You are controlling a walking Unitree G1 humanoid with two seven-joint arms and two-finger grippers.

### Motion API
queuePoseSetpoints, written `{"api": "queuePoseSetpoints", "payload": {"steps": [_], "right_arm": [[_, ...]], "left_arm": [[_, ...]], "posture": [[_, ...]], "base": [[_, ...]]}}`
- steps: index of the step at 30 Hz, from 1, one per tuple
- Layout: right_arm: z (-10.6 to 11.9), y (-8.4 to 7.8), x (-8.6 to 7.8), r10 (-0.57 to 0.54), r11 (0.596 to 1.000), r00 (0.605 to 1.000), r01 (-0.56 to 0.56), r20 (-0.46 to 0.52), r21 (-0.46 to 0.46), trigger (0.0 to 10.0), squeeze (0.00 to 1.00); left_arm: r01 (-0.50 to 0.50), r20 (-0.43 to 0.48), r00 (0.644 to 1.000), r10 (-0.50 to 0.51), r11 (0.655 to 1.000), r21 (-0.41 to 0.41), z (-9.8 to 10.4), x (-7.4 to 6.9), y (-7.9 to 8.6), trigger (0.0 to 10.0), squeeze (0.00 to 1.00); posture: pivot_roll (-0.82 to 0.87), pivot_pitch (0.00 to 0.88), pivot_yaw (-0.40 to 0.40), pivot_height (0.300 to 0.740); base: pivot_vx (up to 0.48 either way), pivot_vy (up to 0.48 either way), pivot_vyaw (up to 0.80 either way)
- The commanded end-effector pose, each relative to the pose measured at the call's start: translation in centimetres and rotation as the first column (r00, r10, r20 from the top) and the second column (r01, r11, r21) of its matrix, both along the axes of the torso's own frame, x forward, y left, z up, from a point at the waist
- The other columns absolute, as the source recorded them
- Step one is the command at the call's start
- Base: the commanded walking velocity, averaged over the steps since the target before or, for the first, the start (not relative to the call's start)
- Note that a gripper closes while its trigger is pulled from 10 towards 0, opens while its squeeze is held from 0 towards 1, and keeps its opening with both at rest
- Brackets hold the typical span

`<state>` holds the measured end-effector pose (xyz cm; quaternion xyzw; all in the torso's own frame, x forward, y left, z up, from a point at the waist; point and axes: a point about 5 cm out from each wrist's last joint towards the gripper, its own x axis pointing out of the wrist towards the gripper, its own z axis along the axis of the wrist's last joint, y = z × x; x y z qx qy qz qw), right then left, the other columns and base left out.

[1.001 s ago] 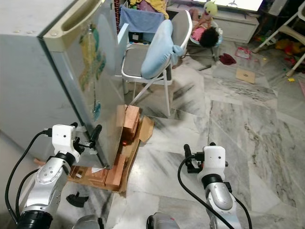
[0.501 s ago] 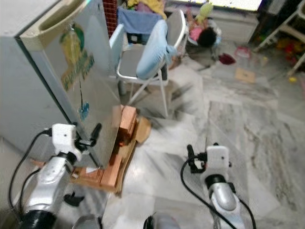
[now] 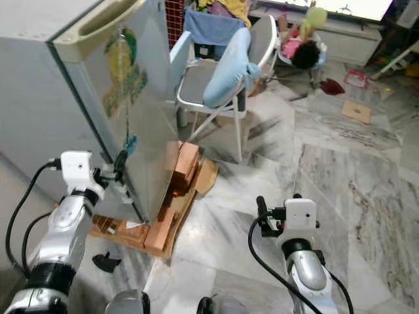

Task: Restocking fridge

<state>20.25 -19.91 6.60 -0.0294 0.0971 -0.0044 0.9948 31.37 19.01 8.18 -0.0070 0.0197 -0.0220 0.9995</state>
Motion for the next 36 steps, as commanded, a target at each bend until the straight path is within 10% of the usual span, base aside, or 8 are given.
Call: {"api": "queuePoseSetpoints", "payload": {"steps": [1, 16, 28, 36], "right_arm": [[0.1, -0.3, -0.3, -0.008, 1.0, 1.0, 0.008, -0.009, -0.005, 10.0, 0.0], [-0.1, -0.6, -1.2, -0.019, 1.0, 0.998, 0.018, -0.054, -0.013, 10.0, 0.0], [0.0, -0.6, -0.9, -0.017, 1.0, 0.999, 0.016, -0.05, -0.019, 10.0, 0.0], [0.2, -0.3, -0.9, -0.022, 1.0, 0.999, 0.021, -0.041, -0.012, 10.0, 0.0]], "left_arm": [[0.011, 0.0, 1.0, -0.011, 1.0, -0.009, 0.0, 0.3, -0.3, 10.0, 0.0], [0.198, 0.007, 0.98, -0.198, 0.979, -0.052, -0.2, 0.5, -2.7, 10.0, 0.0], [0.14, 0.007, 0.99, -0.14, 0.99, 0.002, 0.1, 1.8, -2.6, 10.0, 0.0], [0.299, 0.014, 0.954, -0.299, 0.954, -0.015, 1.7, 3.9, -7.9, 10.0, 0.0]], "posture": [[-0.1, 0.089, -0.058, 0.74], [-0.11, 0.099, -0.059, 0.74], [-0.11, 0.098, -0.062, 0.74], [-0.12, 0.091, -0.06, 0.74]], "base": [[0.0, 0.0, 0.0], [0.0, 0.0, 0.0], [0.0, 0.0, 0.0], [0.0, 0.0, 0.0]]}}
